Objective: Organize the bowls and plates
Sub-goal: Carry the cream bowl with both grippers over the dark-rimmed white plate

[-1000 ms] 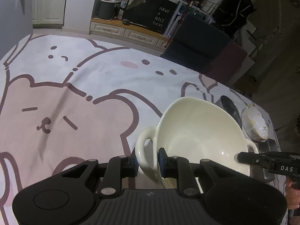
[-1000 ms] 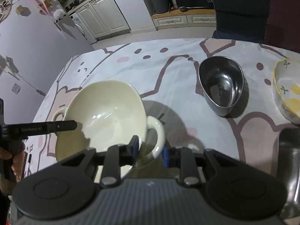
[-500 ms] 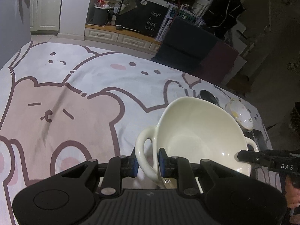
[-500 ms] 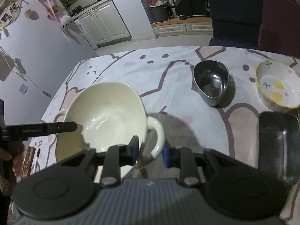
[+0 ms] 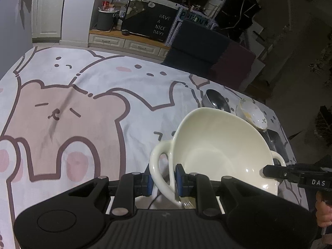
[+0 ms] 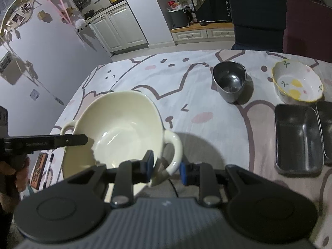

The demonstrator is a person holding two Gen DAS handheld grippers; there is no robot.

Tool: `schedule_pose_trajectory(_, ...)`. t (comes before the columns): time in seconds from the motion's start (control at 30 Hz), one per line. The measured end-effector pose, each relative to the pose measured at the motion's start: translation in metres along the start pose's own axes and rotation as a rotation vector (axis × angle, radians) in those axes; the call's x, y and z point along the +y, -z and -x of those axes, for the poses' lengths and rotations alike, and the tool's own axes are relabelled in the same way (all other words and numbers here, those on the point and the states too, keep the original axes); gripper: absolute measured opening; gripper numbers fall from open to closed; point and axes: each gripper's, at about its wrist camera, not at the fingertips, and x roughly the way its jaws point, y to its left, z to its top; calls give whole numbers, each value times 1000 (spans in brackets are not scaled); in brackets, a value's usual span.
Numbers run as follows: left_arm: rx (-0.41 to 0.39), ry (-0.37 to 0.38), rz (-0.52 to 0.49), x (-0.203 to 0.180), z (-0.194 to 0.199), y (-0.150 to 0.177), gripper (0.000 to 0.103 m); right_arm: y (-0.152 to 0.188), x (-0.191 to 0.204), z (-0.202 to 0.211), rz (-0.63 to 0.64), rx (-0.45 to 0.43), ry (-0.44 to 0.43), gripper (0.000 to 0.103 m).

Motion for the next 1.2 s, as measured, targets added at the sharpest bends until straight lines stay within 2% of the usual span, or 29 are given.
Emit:
schedule_pose_trajectory(0.47,6,8,-16,-11,12,35,23,30,0,17,-16,-1,-4,30)
schedule_pose_trajectory(0.8,26,-21,-37,-14,12,50,23,44,3,22,-32,8,-37,30)
schedule_pose_trajectory(1.2,62,-50,-48,-5,2,58,23,48,3,1,-17,65,-28,31)
